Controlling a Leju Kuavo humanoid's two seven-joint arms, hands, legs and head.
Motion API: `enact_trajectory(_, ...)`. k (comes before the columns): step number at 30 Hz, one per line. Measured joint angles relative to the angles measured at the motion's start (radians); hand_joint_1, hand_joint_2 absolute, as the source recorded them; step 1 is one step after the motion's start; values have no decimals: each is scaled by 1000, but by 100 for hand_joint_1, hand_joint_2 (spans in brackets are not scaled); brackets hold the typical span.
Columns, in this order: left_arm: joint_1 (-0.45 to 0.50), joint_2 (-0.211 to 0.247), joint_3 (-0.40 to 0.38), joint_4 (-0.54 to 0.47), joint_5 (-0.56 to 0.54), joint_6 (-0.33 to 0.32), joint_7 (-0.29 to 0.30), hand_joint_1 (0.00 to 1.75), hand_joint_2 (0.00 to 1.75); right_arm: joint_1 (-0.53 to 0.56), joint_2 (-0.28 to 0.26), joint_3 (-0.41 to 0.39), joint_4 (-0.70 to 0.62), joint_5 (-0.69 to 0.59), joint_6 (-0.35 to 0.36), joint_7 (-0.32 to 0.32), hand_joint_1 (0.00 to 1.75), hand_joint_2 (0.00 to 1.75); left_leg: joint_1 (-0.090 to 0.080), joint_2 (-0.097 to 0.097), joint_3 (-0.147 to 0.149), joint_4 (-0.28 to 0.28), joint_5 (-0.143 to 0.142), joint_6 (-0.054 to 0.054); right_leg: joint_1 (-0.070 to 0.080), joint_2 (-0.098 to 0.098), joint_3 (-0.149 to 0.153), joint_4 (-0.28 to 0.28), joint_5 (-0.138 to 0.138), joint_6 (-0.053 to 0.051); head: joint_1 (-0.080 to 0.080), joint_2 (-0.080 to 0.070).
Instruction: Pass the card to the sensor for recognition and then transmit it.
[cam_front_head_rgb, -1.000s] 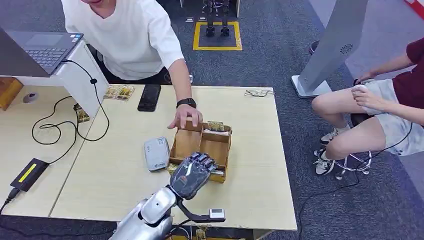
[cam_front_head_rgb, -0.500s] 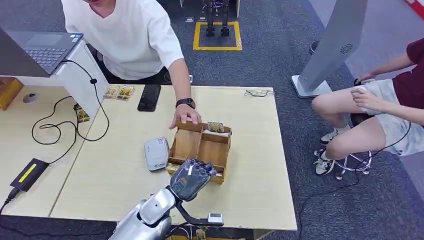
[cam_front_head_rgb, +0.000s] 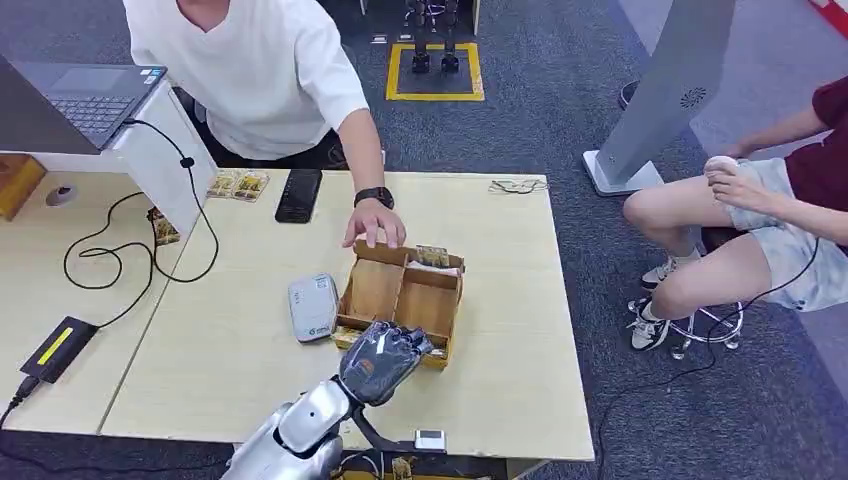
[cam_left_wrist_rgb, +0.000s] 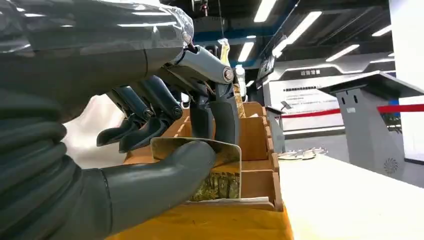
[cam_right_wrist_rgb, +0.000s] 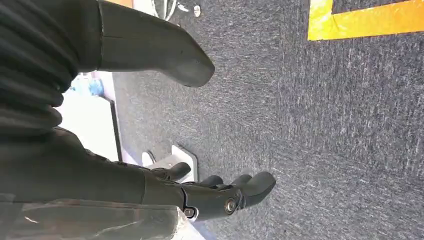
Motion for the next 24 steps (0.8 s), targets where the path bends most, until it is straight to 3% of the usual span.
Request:
enact_trajectory(15, 38, -24, 120, -203, 109, 4, -15, 175, 175, 2, 3, 0, 0, 0, 2, -11, 0, 175, 0, 0, 0, 0, 0, 0, 0, 0, 0, 0, 0, 0, 0, 0)
enact_trajectory(24, 68, -50, 192, -300, 219, 57, -35, 175, 175, 2, 18, 0, -2, 0, 6, -19, 0, 175, 0, 0, 0, 0, 0, 0, 0, 0, 0, 0, 0, 0, 0, 0)
